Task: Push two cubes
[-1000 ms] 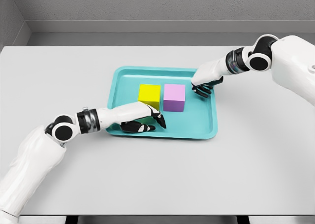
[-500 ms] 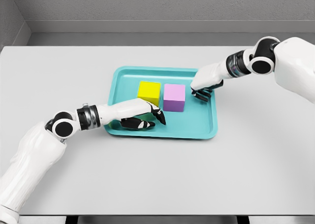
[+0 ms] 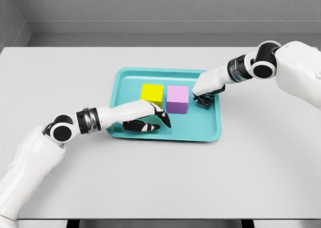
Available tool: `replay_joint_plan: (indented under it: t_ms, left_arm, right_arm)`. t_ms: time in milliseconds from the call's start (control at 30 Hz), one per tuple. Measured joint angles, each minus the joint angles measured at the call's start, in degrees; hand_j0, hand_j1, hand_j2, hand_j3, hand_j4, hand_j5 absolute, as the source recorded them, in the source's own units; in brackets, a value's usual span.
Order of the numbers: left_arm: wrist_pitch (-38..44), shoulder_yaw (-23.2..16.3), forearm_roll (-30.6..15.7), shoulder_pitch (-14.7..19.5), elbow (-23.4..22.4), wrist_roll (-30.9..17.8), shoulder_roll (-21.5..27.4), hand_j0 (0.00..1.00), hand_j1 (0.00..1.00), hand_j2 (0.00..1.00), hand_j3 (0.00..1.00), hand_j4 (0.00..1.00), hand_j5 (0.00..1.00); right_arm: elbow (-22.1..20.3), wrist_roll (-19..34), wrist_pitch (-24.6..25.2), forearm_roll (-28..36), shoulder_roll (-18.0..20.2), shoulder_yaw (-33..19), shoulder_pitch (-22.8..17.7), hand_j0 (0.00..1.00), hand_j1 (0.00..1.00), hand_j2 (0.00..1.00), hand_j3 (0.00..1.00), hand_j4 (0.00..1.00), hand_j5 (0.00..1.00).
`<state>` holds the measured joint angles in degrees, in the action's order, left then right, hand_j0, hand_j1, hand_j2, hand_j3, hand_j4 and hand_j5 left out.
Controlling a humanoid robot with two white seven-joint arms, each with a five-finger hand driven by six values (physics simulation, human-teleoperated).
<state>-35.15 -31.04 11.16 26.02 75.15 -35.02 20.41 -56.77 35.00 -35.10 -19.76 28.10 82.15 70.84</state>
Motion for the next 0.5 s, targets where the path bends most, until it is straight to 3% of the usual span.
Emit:
replay_joint_plan:
  t_ms: [267, 500]
  left_arm:
    - [0.01, 0.3, -7.12, -1.58, 5.87, 0.0, 8.93, 0.53, 0.53, 0.53, 0.53, 0.53, 0.53]
    - [0.02, 0.75, -9.89, -0.26, 4.04, 0.0, 15.85, 0.54, 0.54, 0.54, 0.54, 0.54, 0.54]
  right_arm:
    - [-0.43, 0.0, 0.0, 0.07, -0.47, 0.24, 0.0, 0.15, 0.15, 0.15, 0.15, 0.15, 0.15]
    - [-0.45, 0.0, 0.01, 0.09, -1.21, 0.45, 0.0, 0.15, 0.15, 0.15, 0.15, 0.15, 0.15]
